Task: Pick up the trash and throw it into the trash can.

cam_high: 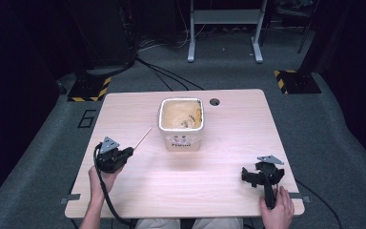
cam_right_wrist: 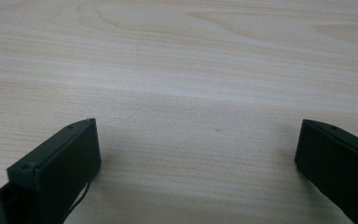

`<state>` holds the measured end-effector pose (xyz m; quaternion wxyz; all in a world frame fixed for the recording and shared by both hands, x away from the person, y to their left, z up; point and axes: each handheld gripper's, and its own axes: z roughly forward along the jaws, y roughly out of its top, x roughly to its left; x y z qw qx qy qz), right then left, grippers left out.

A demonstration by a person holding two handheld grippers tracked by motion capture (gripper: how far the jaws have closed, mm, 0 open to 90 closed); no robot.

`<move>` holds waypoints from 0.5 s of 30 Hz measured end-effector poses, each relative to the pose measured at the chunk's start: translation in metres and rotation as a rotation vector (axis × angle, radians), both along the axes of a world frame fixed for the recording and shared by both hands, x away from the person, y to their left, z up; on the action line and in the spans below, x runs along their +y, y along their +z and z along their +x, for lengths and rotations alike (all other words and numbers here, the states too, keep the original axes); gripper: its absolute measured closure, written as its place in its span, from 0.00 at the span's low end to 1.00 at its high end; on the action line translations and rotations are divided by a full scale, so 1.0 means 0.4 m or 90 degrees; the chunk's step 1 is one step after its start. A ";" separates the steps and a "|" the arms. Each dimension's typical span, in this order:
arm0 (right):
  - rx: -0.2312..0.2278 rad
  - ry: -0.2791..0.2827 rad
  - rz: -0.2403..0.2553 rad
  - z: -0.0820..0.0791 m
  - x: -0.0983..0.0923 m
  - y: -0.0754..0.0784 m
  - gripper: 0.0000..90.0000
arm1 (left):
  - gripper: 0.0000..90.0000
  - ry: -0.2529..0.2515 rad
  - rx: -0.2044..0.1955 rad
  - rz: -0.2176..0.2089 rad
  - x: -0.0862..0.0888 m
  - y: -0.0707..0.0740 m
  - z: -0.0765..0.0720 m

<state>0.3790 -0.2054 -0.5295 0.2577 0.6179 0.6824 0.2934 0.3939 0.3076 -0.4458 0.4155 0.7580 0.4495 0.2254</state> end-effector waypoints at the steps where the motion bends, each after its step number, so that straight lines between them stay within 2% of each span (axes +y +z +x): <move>1: 0.000 0.000 0.000 0.000 0.000 0.000 0.00 | 0.95 0.000 0.000 0.000 0.000 0.000 0.000; 12: 0.000 0.000 0.000 0.000 0.000 0.000 0.00 | 0.94 -0.001 -0.007 0.001 0.000 0.022 0.020; 15: 0.000 0.000 0.000 0.000 0.000 0.000 0.00 | 0.94 0.001 -0.007 -0.007 0.003 0.029 0.028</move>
